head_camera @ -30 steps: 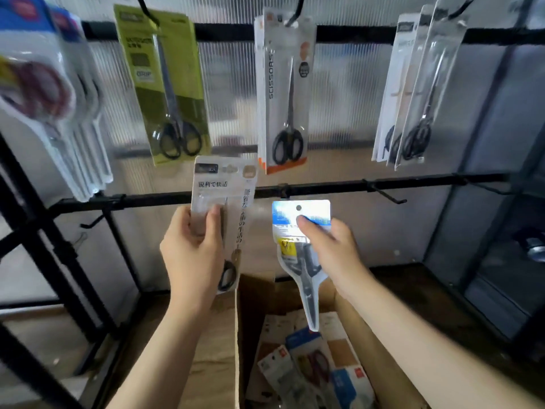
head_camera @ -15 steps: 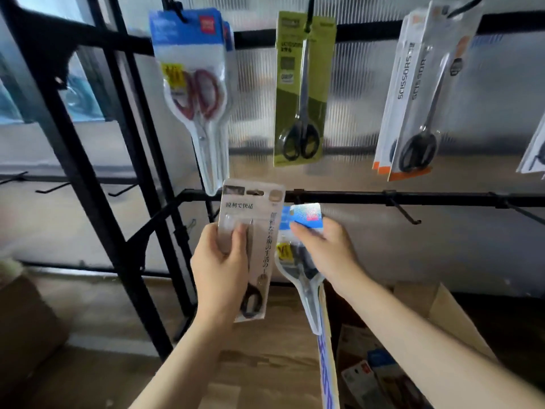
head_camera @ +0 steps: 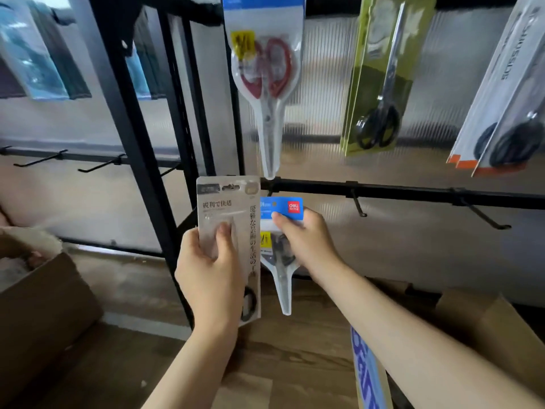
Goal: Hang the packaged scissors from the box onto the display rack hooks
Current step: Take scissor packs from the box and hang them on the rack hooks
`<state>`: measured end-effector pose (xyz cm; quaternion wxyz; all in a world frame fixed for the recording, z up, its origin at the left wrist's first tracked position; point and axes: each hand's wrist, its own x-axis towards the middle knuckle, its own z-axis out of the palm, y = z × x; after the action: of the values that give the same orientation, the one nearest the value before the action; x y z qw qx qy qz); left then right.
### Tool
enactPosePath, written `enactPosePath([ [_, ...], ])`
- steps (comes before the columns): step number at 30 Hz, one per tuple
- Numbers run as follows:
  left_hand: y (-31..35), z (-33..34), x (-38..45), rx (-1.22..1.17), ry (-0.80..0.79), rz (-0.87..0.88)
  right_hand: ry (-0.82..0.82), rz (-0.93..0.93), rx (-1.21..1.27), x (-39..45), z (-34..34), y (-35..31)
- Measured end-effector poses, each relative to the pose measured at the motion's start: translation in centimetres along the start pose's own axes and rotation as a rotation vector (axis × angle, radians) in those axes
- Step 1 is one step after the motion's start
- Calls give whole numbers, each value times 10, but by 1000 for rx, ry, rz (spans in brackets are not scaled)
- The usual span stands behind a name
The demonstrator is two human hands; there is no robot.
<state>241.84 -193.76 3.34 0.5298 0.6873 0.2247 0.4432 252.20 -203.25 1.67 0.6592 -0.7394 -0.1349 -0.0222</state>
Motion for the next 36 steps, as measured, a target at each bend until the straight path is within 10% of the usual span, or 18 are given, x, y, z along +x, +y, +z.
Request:
enactPosePath([
  [36, -11, 11, -7, -142, -110, -151, 117, 125, -311, 72, 8, 29],
])
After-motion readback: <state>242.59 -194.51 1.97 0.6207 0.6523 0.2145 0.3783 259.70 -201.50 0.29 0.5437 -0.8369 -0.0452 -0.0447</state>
